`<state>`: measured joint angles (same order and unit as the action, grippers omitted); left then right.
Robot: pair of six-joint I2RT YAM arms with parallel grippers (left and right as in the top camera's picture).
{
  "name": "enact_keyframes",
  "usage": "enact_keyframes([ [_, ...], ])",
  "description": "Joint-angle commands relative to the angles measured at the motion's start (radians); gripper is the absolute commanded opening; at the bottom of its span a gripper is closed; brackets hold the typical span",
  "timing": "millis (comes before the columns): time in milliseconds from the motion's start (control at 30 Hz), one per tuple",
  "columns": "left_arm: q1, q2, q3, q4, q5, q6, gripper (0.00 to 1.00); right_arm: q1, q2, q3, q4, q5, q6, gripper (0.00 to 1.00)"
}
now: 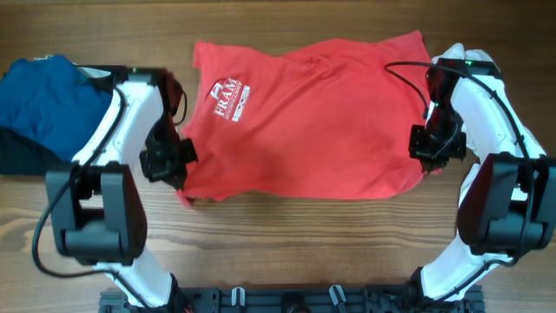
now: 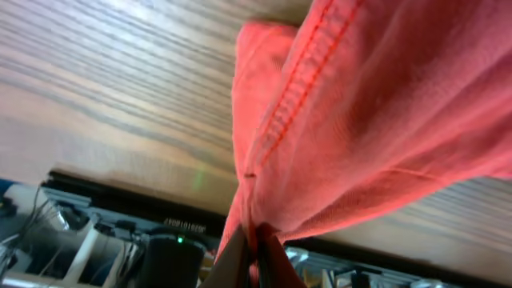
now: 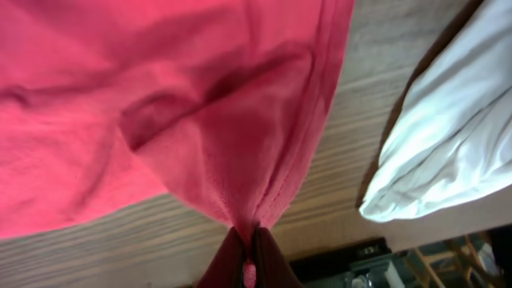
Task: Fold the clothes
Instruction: 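Pull the red T-shirt's sides outward with both grippers to flatten it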
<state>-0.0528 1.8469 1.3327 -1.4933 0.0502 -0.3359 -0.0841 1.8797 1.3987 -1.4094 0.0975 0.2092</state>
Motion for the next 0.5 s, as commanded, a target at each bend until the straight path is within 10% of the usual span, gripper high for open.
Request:
enact_keyframes([
  [0, 0.052, -0.156, -0.110, 0.035, -0.040, -0.053, 0.04, -0.016, -0.126, -0.035, 0.013, 0.013, 0.036, 0.04],
  [467, 0.266, -0.401, -0.138, 0.227, 0.135, -0.027, 0.04, -0.090, -0.341, -0.078, 0.153, 0.044, 0.040, 0.04],
])
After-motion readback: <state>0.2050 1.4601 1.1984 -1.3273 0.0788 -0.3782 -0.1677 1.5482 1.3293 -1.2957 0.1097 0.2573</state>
